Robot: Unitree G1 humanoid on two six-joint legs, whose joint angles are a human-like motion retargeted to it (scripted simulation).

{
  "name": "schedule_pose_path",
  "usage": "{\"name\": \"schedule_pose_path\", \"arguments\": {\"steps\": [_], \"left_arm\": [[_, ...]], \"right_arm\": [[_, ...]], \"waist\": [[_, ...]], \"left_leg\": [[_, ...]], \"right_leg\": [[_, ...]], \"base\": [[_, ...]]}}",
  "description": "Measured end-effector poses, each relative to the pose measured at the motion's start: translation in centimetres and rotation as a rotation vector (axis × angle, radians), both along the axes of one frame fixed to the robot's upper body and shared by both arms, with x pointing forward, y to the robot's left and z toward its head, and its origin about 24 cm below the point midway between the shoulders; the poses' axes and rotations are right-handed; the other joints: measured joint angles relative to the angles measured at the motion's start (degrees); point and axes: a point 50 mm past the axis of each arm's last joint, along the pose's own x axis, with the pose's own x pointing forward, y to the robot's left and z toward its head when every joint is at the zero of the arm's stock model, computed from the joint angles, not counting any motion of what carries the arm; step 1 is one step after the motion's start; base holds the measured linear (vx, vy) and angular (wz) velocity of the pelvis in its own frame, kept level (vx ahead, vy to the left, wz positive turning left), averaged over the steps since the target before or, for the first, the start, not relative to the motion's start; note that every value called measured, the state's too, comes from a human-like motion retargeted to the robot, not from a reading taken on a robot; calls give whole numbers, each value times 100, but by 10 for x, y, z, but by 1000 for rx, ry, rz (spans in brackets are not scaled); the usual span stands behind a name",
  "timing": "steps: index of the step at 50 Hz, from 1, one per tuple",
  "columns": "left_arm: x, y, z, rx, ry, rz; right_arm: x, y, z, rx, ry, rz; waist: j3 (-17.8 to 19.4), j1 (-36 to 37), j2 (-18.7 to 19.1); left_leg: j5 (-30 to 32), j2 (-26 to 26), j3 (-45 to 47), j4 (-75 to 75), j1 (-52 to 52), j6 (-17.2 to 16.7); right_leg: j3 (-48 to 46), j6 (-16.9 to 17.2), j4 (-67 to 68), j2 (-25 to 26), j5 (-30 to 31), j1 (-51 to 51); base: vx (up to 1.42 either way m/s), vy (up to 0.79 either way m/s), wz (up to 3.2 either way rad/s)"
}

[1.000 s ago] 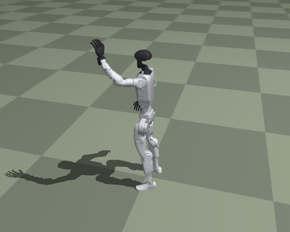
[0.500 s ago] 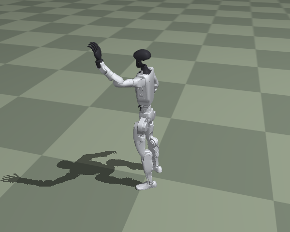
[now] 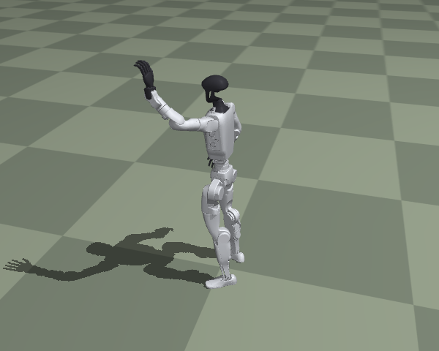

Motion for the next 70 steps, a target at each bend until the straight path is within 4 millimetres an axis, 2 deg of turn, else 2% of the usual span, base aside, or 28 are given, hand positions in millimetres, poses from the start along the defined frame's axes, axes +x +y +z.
{"name": "schedule_pose_path", "arguments": {"steps": [3, 9, 12, 15, 18, 24, 27, 30, 33, 37, 40, 43, 49, 50, 52, 54, 57, 60, 62, 66, 70], "left_arm": [[1, -16, 2, 28, -35, -66], [7, -82, -15, 317, -32, -228], [9, -93, -27, 405, 9, -262], [11, -82, -38, 416, 29, -240], [10, -57, -42, 352, 12, -182], [-1, 0, -33, 39, -85, -142], [-8, 15, -27, -109, -150, -194], [-11, 6, -23, -134, -203, -272], [-9, -23, -26, -8, -170, -355], [-3, -60, -44, 228, 34, -374], [2, -66, -60, 346, 202, -275], [8, -49, -73, 348, 293, -125], [12, 11, -77, 128, 341, 83], [12, 16, -76, 98, 340, 94], [12, 15, -72, 89, 319, 83], [14, 2, -69, 133, 285, 47], [20, -31, -69, 267, 240, -29], [27, -64, -76, 409, 249, -101], [33, -78, -81, 462, 283, -139], [40, -94, -82, 467, 297, -222], [36, -101, -64, 391, 161, -288]], "right_arm": [[-6, 1, -3, 0, 16, -15], [-19, 8, -10, 21, 91, 50], [-20, 11, -11, 27, 105, 76], [-16, 11, -10, 15, 79, 67], [-9, 10, -7, -5, 28, 25], [-7, 5, -5, -30, -14, -74], [-13, 0, -6, -41, 11, -103], [-21, -4, -8, -50, 48, -109], [-27, -4, -10, -47, 86, -85], [-29, -1, -12, -19, 123, -28], [-24, 2, -12, 5, 119, -1], [-17, 2, -8, 10, 78, -18], [-11, -10, 0, -33, 14, -74], [-12, -13, 1, -41, 14, -73], [-13, -17, 2, -53, 28, -64], [-15, -20, 1, -62, 48, -56], [-19, -22, -1, -71, 77, -56], [-20, -21, -4, -77, 89, -69], [-18, -20, -4, -80, 80, -82], [-9, -17, -1, -83, 31, -101], [1, -15, 3, -82, -25, -109]], "waist": [[29, 6, 15], [63, -18, -10], [84, -39, -28], [115, -41, -38], [152, -18, -47], [201, 56, -39], [206, 79, -15], [201, 100, -2], [184, 129, -23], [156, 172, -89], [148, 206, -149], [150, 247, -174], [135, 205, 6], [127, 181, 49], [108, 135, 126], [83, 109, 181], [44, 112, 223], [18, 147, 226], [18, 168, 221], [43, 173, 226], [75, 112, 268]], "left_leg": [[-5, 0, -12, 2, 17, 1], [-10, -29, -84, 5, 33, 1], [-8, -44, -84, 3, 37, 1], [0, -50, -38, -4, 44, 0], [9, -43, 38, -14, 56, 0], [18, -20, 131, -33, 95, 1], [17, -15, 109, -42, 110, 2], [19, -18, 53, -49, 110, 3], [20, -29, -6, -48, 94, 3], [8, -49, -35, -28, 70, 2], [-10, -57, -19, -1, 60, 1], [-25, -55, 10, 24, 58, 1], [-36, -33, -7, 37, 78, 1], [-34, -30, -24, 34, 80, 1], [-26, -30, -67, 24, 78, 2], [-16, -33, -111, 14, 70, 2], [-4, -44, -161, 3, 56, 2], [-1, -58, -178, 3, 48, 6], [-3, -68, -170, 8, 52, 12], [-6, -78, -132, 17, 70, 22], [2, -75, -91, 12, 87, 23]], "right_leg": [[-7, 0, 2, -6, -13, 23], [-68, 0, 3, -54, -43, 85], [-68, 0, 3, -69, -44, 90], [-27, 0, 2, -64, -28, 69], [41, 0, 0, -40, -4, 33], [128, 0, 9, 0, 10, 2], [111, 0, 17, -3, -7, 20], [61, 0, 23, -18, -27, 47], [8, 0, 22, -40, -37, 68], [-14, 0, 19, -70, -36, 74], [11, 0, 16, -80, -25, 67], [45, 0, 13, -77, -11, 58], [26, 0, 16, -61, -17, 91], [9, 0, 18, -61, -23, 100], [-34, 0, 20, -66, -34, 120], [-78, 0, 20, -74, -44, 134], [-124, 0, 17, -88, -52, 147], [-135, 0, 11, -104, -54, 150], [-123, 0, 9, -114, -53, 150], [-81, 0, 8, -121, -48, 147], [-39, 0, 11, -111, -40, 136]], "base": [[0, 0, 0], [0, 0, 0], [0, 0, 0], [0, 0, 0], [-3, -2, -21], [-1, -1, -10], [0, 0, 0], [0, 0, 6], [0, 0, 6], [0, 0, 0], [0, 0, 0], [0, 0, 0], [0, 0, 0], [0, 0, 0], [0, 0, 10], [1, 1, 19], [0, 0, 0], [0, 0, 0], [0, 0, 0], [0, 0, 0], [0, 0, 0]]}}
